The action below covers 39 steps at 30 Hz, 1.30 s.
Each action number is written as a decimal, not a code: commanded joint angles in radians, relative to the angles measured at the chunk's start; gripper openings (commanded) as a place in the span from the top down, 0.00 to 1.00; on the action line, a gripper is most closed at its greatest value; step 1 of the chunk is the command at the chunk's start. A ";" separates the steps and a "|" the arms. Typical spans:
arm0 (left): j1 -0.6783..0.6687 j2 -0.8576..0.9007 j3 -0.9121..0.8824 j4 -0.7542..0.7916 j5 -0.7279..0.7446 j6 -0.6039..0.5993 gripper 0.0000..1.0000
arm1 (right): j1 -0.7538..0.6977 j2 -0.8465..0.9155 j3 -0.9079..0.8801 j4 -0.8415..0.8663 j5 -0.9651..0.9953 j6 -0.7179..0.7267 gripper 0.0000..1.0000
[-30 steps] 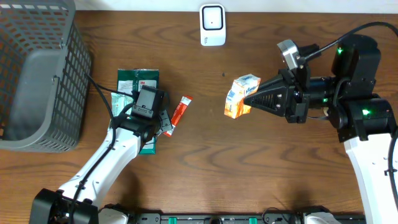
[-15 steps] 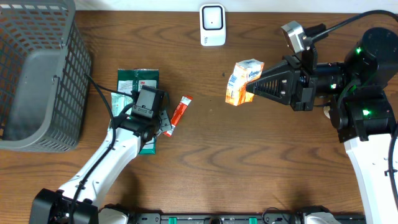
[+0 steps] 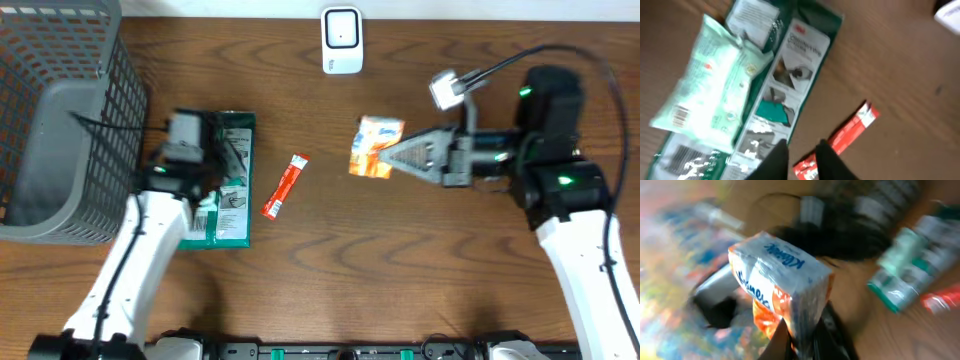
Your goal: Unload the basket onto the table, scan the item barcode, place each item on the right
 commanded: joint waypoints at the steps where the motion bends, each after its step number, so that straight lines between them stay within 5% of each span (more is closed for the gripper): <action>1: 0.063 -0.015 0.048 -0.029 0.045 0.048 0.73 | 0.063 0.003 -0.014 -0.119 0.526 -0.142 0.99; 4: 0.115 -0.015 0.048 -0.034 0.045 0.048 0.69 | 0.130 0.005 -0.013 -0.188 0.858 -0.142 0.99; 9: 0.208 -0.014 0.059 -0.036 0.068 0.047 0.66 | 0.162 0.050 0.138 -0.352 0.977 -0.150 0.99; 18: 0.293 -0.013 0.154 -0.113 0.116 0.081 0.58 | 0.211 0.476 0.988 -0.938 1.259 -0.191 0.99; 21: 0.293 -0.012 0.153 -0.126 0.116 0.080 0.38 | 0.243 0.639 1.237 -1.000 1.322 -0.191 0.99; 27: 0.293 -0.012 0.150 -0.171 0.116 0.080 0.21 | 0.283 0.841 1.385 -0.820 1.518 -0.224 0.99; 39: 0.293 -0.012 0.150 -0.172 0.116 0.080 0.19 | 0.302 1.220 1.385 -0.313 1.825 -0.592 0.99</action>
